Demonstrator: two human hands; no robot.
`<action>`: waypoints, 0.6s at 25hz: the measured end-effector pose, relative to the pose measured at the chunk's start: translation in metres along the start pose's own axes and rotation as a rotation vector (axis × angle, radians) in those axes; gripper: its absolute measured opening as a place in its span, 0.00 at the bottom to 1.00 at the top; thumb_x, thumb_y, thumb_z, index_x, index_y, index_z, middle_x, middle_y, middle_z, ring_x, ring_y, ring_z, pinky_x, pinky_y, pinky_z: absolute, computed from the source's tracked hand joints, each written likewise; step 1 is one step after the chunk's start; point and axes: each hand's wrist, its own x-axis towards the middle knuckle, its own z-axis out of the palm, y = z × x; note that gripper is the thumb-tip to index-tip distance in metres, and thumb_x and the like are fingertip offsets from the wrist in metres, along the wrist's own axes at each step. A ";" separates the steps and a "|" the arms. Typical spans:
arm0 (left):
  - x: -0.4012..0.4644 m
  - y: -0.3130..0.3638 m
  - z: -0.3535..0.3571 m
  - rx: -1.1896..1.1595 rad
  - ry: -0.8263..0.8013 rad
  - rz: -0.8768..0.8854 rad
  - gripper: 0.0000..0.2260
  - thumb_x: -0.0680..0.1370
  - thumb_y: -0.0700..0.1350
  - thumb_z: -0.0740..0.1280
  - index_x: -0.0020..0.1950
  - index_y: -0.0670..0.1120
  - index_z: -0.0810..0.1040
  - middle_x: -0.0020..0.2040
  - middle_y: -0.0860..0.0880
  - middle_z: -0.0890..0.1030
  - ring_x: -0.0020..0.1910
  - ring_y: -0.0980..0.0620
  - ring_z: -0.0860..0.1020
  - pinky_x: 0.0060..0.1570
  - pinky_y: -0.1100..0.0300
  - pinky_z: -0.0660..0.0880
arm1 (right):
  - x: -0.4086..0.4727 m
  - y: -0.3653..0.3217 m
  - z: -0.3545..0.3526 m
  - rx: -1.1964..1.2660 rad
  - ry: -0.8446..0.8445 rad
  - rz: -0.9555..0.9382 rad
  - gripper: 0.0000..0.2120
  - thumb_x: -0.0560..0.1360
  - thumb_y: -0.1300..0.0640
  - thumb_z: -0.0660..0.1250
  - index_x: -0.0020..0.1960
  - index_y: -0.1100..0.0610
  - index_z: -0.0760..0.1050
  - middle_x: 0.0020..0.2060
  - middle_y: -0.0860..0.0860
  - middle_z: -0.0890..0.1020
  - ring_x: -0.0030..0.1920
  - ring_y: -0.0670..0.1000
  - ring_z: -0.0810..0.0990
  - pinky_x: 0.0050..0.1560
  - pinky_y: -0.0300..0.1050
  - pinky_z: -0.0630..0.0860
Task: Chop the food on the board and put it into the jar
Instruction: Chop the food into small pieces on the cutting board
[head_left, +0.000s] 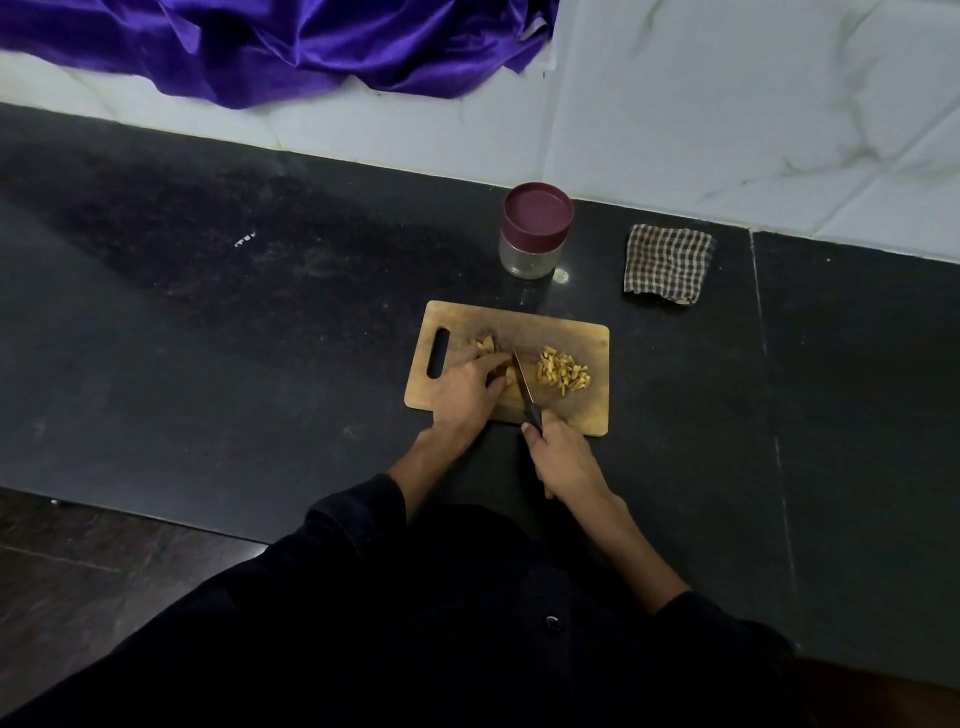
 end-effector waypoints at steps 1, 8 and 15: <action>0.000 0.000 0.000 0.001 -0.002 0.003 0.14 0.77 0.47 0.68 0.63 0.52 0.78 0.55 0.50 0.77 0.51 0.51 0.78 0.48 0.51 0.78 | 0.001 -0.001 0.000 0.001 -0.005 0.005 0.11 0.83 0.49 0.55 0.55 0.56 0.68 0.45 0.58 0.79 0.30 0.54 0.79 0.23 0.42 0.71; -0.002 0.004 0.001 0.050 0.013 -0.013 0.12 0.77 0.47 0.66 0.60 0.52 0.79 0.55 0.51 0.78 0.50 0.51 0.79 0.46 0.53 0.77 | 0.006 -0.011 0.006 -0.075 -0.005 0.065 0.11 0.83 0.51 0.55 0.54 0.58 0.68 0.44 0.54 0.75 0.44 0.60 0.83 0.47 0.60 0.81; 0.000 0.003 0.003 0.030 0.008 -0.004 0.11 0.77 0.47 0.67 0.59 0.51 0.80 0.55 0.51 0.80 0.50 0.50 0.80 0.48 0.50 0.78 | -0.005 -0.002 0.011 -0.091 -0.052 0.126 0.15 0.83 0.51 0.56 0.62 0.60 0.69 0.53 0.59 0.78 0.49 0.60 0.82 0.50 0.60 0.80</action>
